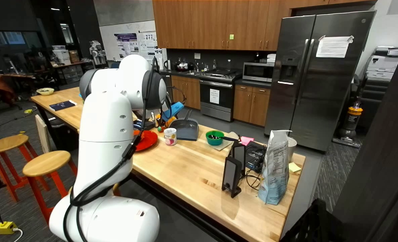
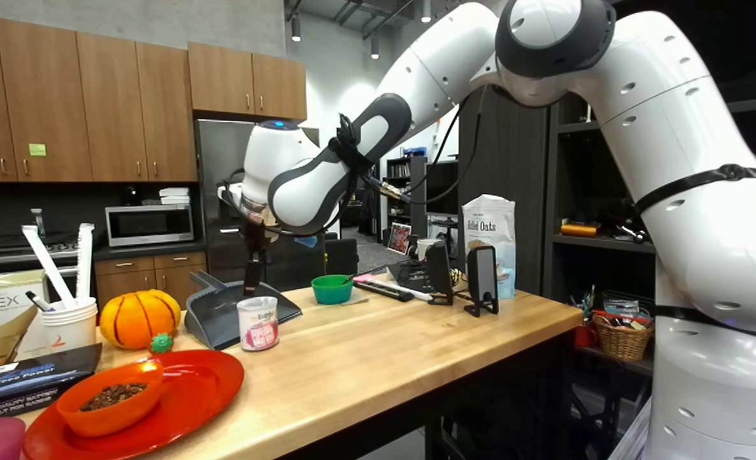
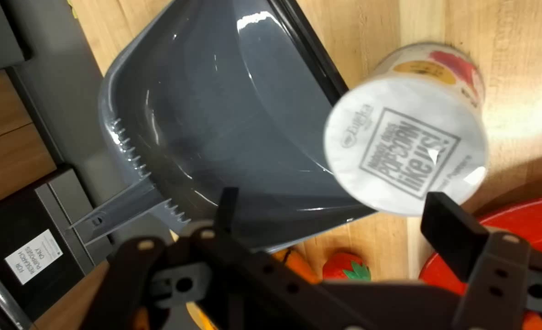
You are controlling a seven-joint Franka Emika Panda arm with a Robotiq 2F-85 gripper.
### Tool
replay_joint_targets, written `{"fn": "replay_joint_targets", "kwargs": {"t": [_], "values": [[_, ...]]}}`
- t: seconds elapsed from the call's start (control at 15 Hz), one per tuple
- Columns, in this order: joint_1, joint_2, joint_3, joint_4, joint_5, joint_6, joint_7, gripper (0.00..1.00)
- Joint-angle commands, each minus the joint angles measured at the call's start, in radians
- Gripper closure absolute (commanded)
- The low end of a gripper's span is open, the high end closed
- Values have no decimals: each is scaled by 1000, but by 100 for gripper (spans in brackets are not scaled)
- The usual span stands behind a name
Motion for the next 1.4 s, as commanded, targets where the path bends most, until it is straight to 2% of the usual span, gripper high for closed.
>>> {"fn": "replay_joint_targets", "kwargs": {"t": [0.0,0.4,0.53,0.93,1.07,1.33], "values": [[3,-1,-2,2,5,-3,-12,0],[4,1,-2,1,6,-4,-13,0],[-4,-48,-5,-64,13,11,11,0],[-48,-210,8,-268,127,24,60,0],[-63,-289,27,-347,200,14,48,0],[-77,-332,71,-376,442,-62,-93,0]]}}
